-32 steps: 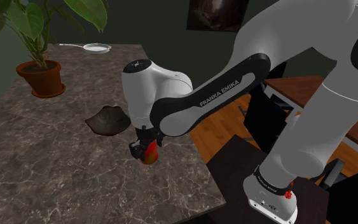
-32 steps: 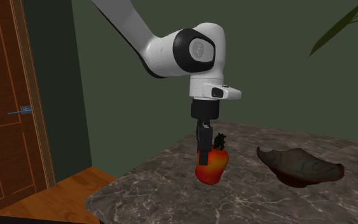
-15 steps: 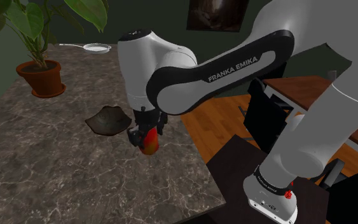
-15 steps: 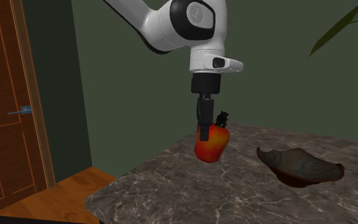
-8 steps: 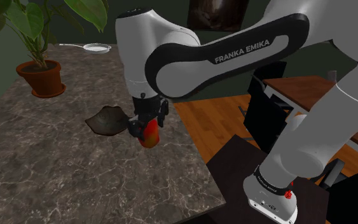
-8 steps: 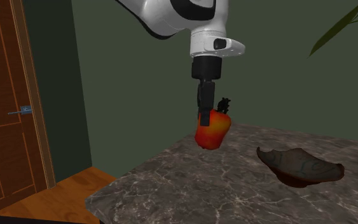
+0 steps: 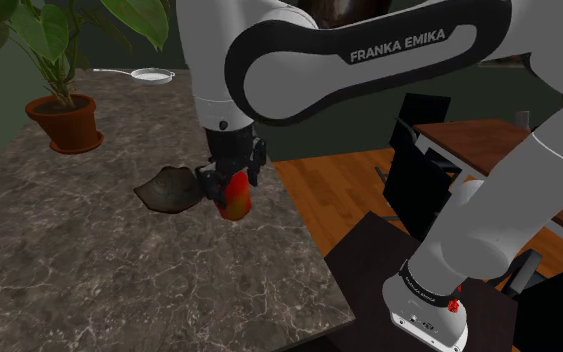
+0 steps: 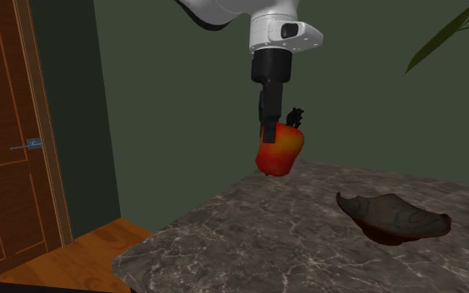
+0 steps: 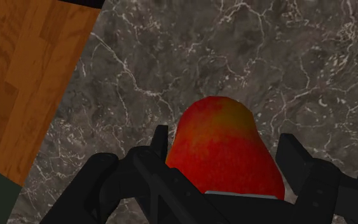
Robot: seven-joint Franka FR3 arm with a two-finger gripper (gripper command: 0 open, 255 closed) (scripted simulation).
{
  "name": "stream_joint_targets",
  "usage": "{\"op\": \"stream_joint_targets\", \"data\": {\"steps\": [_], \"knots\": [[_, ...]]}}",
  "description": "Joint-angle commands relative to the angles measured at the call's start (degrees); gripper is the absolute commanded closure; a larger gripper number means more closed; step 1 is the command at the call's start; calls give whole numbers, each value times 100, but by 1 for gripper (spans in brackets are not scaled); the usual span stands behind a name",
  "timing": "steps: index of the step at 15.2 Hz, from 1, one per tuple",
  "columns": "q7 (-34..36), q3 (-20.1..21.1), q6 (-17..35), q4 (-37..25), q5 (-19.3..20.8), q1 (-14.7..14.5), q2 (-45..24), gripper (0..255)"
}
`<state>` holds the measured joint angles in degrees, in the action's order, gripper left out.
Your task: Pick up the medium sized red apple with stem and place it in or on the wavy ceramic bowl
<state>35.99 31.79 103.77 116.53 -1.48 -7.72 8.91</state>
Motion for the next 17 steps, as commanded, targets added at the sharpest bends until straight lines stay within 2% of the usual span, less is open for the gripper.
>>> {"op": "stream_joint_targets", "data": {"steps": [1, 6, 10, 14, 17], "knots": [[1, -6, -102, -279, 115, 44, -206, 255], [70, -22, -380, -1520, 724, 130, -1339, 255], [90, -94, -759, -2724, 1207, 28, -2301, 255], [23, -227, -1313, -4242, 1670, -245, -3361, 255], [-134, -384, -1931, -5821, 2025, -618, -4334, 255]]}}
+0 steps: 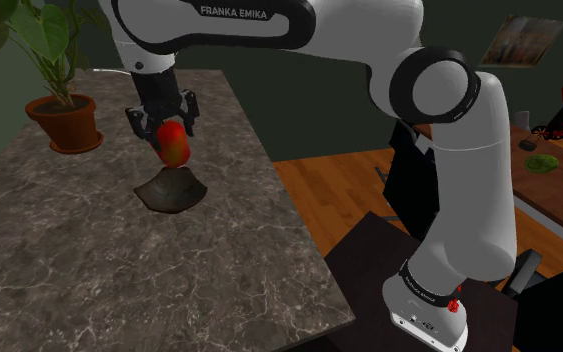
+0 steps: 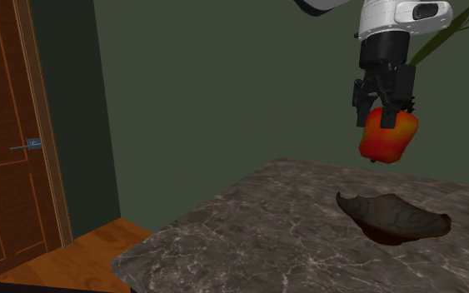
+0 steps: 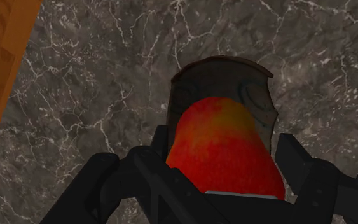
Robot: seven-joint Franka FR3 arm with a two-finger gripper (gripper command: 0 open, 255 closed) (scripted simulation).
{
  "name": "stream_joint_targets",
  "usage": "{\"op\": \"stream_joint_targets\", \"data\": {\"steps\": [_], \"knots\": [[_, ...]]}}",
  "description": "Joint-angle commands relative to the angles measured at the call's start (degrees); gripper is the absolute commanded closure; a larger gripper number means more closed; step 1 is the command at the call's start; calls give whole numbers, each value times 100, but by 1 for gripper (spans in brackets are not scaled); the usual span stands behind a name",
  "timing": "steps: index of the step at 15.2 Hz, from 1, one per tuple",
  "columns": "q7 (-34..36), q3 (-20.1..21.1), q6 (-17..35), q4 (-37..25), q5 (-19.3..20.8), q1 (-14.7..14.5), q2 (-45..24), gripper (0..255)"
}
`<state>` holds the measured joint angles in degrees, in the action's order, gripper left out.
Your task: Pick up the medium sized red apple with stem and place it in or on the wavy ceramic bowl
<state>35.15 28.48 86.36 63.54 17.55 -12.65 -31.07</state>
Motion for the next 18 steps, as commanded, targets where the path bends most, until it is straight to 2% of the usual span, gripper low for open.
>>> {"op": "stream_joint_targets", "data": {"steps": [1, 8, 18], "knots": [[-145, -130, -486, -1254, 253, -318, -754, 255], [-44, -105, 213, -298, 173, -89, -528, 255], [72, -106, 1019, 603, 175, 87, -466, 255]]}}
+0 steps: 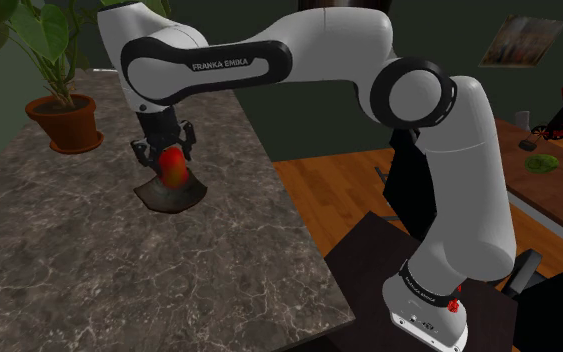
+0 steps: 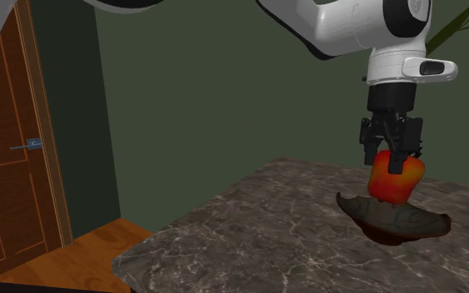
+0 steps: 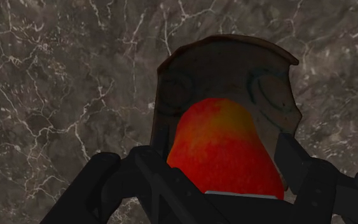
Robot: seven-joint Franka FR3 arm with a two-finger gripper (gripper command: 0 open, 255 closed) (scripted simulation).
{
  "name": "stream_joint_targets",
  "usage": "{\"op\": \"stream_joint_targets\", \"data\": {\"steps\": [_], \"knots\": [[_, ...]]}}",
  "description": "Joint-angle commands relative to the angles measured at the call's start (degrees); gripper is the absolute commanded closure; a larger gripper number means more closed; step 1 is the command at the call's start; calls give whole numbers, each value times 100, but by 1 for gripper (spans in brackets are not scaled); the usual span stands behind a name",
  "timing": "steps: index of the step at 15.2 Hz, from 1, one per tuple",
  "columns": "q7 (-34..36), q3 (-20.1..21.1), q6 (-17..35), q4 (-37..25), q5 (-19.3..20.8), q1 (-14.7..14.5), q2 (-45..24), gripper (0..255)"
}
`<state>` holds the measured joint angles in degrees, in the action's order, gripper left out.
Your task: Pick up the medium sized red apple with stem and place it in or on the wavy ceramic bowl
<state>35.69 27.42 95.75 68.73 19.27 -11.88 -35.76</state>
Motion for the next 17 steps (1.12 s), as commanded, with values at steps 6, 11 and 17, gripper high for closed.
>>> {"op": "stream_joint_targets", "data": {"steps": [6, 11, 17], "knots": [[22, -1, 112, 115, 5, 15, 1, 255], [22, -1, 113, 115, 5, 15, 1, 0], [-48, -5, -530, -661, 18, -165, -109, 0]]}}
